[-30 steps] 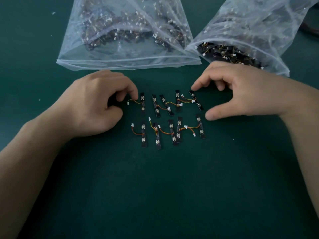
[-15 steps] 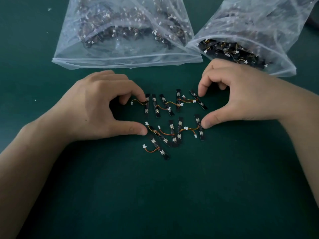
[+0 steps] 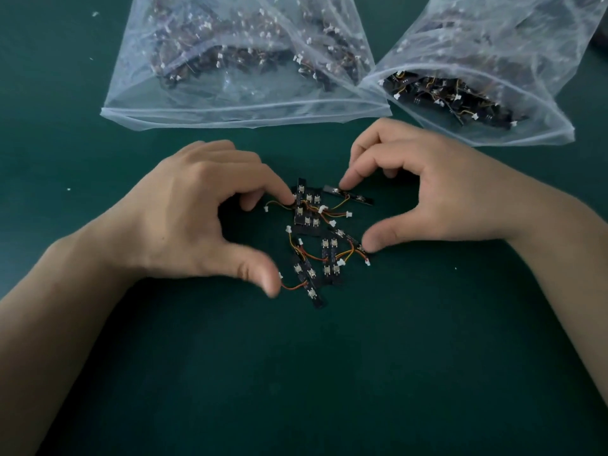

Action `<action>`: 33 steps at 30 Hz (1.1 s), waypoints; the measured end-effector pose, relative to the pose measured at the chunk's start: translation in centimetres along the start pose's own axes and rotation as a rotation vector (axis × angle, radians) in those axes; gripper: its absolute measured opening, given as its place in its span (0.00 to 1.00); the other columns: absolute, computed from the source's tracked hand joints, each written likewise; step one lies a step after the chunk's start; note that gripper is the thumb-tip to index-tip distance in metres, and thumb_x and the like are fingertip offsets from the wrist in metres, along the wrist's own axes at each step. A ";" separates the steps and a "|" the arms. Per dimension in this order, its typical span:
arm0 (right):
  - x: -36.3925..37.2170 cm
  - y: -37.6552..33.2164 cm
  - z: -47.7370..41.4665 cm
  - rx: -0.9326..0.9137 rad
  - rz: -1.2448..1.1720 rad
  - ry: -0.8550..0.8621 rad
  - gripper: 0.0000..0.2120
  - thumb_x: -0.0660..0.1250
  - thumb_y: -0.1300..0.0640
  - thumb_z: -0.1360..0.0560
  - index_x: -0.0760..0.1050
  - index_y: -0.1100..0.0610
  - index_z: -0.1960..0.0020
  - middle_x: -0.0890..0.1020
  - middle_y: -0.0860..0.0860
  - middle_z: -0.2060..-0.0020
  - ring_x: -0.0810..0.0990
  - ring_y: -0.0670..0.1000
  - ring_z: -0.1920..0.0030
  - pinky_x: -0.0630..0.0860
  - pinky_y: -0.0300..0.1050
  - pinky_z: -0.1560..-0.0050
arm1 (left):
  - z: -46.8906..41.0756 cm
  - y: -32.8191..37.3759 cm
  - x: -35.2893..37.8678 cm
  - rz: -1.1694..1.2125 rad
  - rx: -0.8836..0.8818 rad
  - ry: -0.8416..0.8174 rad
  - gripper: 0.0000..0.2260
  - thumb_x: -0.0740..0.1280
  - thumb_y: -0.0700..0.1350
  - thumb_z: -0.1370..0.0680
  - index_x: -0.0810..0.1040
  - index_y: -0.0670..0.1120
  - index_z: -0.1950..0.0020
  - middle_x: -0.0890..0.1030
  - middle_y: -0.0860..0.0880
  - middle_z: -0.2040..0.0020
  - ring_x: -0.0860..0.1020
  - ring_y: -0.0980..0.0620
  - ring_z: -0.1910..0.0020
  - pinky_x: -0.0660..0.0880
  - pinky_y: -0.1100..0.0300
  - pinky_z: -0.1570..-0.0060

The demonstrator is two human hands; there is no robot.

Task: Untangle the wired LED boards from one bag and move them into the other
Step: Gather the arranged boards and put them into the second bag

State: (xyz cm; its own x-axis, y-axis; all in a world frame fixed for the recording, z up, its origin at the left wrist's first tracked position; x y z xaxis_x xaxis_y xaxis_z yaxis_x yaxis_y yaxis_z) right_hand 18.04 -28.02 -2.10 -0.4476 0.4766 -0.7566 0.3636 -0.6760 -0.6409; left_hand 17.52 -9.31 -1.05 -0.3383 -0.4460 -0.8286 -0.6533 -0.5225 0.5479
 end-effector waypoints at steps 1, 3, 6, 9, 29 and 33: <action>0.1 0.0 0.0 -0.004 0.001 -0.014 0.31 0.79 0.31 0.42 0.80 0.38 0.41 0.73 0.36 0.42 0.74 0.43 0.44 0.68 0.31 0.45 | 0.0 0.1 0.2 -0.043 -0.001 -0.024 0.40 0.62 0.84 0.36 0.82 0.55 0.39 0.73 0.57 0.57 0.74 0.53 0.57 0.72 0.50 0.52; 0.3 -0.1 -0.1 -0.012 0.023 -0.030 0.35 0.80 0.30 0.46 0.79 0.36 0.41 0.72 0.36 0.41 0.73 0.41 0.43 0.66 0.29 0.46 | 0.0 0.2 0.5 -0.118 -0.026 -0.028 0.41 0.66 0.85 0.41 0.79 0.58 0.39 0.72 0.59 0.57 0.74 0.54 0.57 0.72 0.51 0.51; 0.5 -0.2 -0.3 -0.013 0.070 -0.010 0.36 0.78 0.24 0.46 0.77 0.35 0.41 0.71 0.35 0.41 0.72 0.36 0.42 0.65 0.28 0.47 | 0.0 0.4 0.3 -0.131 -0.059 0.044 0.35 0.68 0.81 0.37 0.79 0.59 0.41 0.72 0.60 0.58 0.74 0.55 0.57 0.71 0.54 0.52; 0.4 -0.2 -0.4 -0.015 0.072 0.047 0.33 0.74 0.23 0.43 0.78 0.36 0.42 0.72 0.35 0.43 0.72 0.36 0.45 0.67 0.34 0.49 | -0.1 0.7 0.2 -0.129 -0.068 0.122 0.27 0.69 0.75 0.31 0.80 0.58 0.43 0.73 0.59 0.60 0.73 0.55 0.58 0.71 0.55 0.54; -0.2 -0.5 -0.8 -0.005 0.225 0.193 0.27 0.60 0.25 0.27 0.73 0.45 0.42 0.72 0.40 0.47 0.73 0.40 0.50 0.69 0.42 0.50 | -3.8 -0.8 0.4 -0.120 -0.225 0.248 0.17 0.67 0.68 0.27 0.78 0.56 0.52 0.75 0.57 0.65 0.75 0.57 0.65 0.71 0.55 0.65; 0.2 -1.3 -1.5 0.044 0.423 0.307 0.31 0.60 0.22 0.29 0.69 0.49 0.46 0.71 0.43 0.50 0.70 0.46 0.52 0.65 0.45 0.55 | -3.5 -0.6 0.4 -0.125 -0.186 0.259 0.16 0.66 0.64 0.24 0.79 0.52 0.51 0.76 0.56 0.63 0.74 0.56 0.63 0.72 0.53 0.64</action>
State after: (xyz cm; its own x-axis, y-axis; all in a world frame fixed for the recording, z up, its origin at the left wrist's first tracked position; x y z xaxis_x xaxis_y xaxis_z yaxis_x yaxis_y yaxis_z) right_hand 18.71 -26.27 -1.60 -0.0070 0.2950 -0.9555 0.4234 -0.8647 -0.2701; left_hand 20.18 -11.75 -1.36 -0.0651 -0.5276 -0.8470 -0.5361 -0.6974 0.4756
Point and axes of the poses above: each hand's wrist, its own z-axis away from the middle knuckle, its own x-axis out of the palm, y = z × x, the point moved 9 cm from there along -z, towards the middle knuckle
